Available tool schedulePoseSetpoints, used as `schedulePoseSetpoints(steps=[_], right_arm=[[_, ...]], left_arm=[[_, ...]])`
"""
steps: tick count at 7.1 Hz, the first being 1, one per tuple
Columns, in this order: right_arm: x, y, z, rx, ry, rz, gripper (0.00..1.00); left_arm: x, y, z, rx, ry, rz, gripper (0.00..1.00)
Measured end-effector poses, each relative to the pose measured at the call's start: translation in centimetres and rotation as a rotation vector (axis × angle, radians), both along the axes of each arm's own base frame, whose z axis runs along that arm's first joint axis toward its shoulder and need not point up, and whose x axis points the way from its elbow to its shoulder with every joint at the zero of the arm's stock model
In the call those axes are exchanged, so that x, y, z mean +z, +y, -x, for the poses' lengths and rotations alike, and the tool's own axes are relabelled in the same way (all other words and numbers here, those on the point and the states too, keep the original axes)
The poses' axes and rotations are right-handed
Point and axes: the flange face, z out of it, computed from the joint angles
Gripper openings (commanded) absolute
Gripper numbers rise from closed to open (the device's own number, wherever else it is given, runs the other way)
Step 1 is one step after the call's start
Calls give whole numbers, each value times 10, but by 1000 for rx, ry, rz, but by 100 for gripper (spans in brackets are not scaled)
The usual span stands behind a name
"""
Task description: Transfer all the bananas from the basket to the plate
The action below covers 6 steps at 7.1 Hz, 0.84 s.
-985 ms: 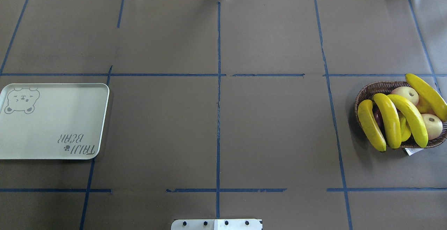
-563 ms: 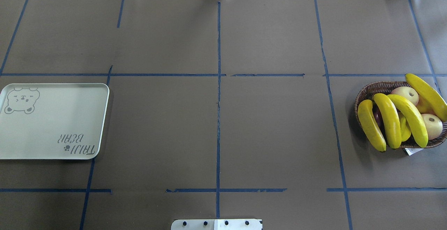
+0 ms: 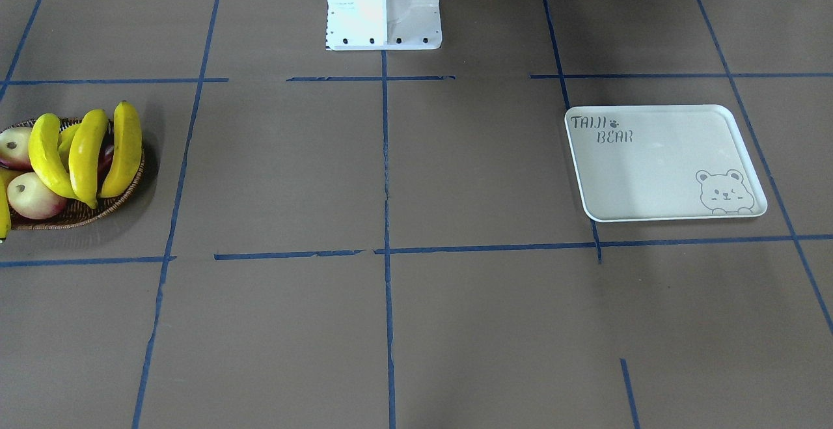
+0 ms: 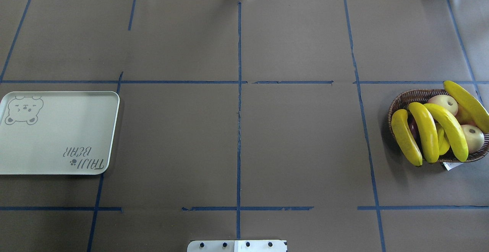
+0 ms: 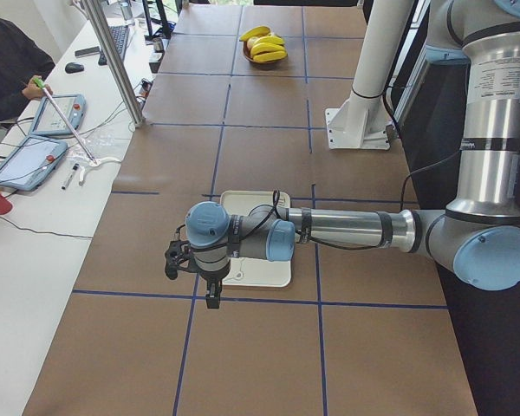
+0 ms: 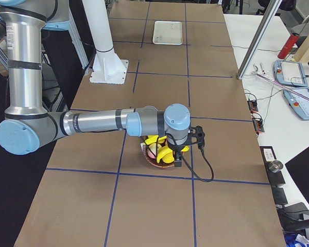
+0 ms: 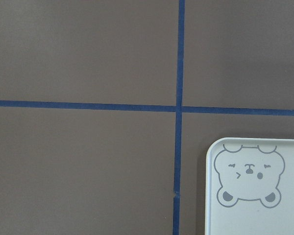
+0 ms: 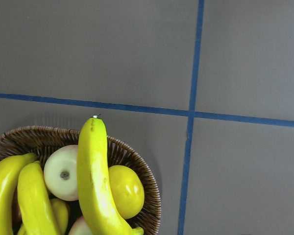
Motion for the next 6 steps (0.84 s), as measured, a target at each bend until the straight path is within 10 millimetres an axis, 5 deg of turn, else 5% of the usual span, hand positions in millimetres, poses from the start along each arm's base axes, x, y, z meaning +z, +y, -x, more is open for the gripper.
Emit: schedulePoseSetpoints(steps=[6], right_arm=[[12,21,95,-150,71,-116,97]], left_arm=[[1,0,0,1,0,-1,100]])
